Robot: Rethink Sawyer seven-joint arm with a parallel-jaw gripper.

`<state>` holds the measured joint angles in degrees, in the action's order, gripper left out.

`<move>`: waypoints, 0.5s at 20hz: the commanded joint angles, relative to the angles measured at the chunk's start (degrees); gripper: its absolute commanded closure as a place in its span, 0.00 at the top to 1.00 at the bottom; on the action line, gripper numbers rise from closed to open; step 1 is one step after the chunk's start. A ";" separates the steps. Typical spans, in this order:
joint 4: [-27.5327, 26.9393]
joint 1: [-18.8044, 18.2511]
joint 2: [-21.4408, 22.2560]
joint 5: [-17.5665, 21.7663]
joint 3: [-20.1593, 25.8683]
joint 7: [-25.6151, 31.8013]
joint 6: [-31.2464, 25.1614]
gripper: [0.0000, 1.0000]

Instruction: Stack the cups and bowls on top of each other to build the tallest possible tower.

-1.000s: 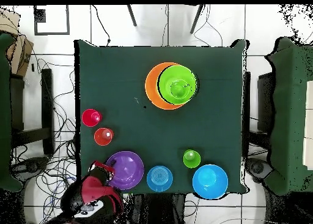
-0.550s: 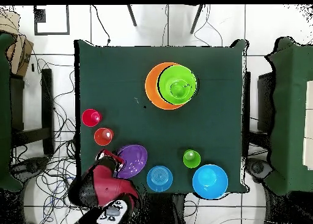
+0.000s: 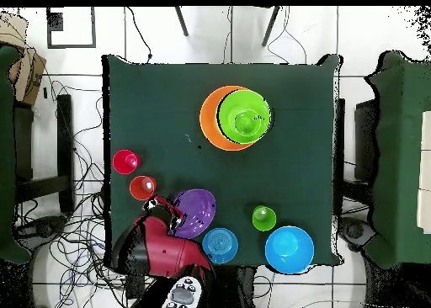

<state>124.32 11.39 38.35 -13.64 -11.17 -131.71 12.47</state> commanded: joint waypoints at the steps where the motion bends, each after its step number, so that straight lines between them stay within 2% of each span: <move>1: -4.61 -0.97 1.10 1.50 6.63 -3.90 -7.95 0.00; 7: -8.50 -2.02 6.47 1.41 4.08 -0.04 -20.74 0.00; 10: -11.46 -2.16 7.66 1.34 2.38 0.23 -26.16 0.00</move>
<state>122.42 11.11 41.10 -13.60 -11.25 -131.71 1.84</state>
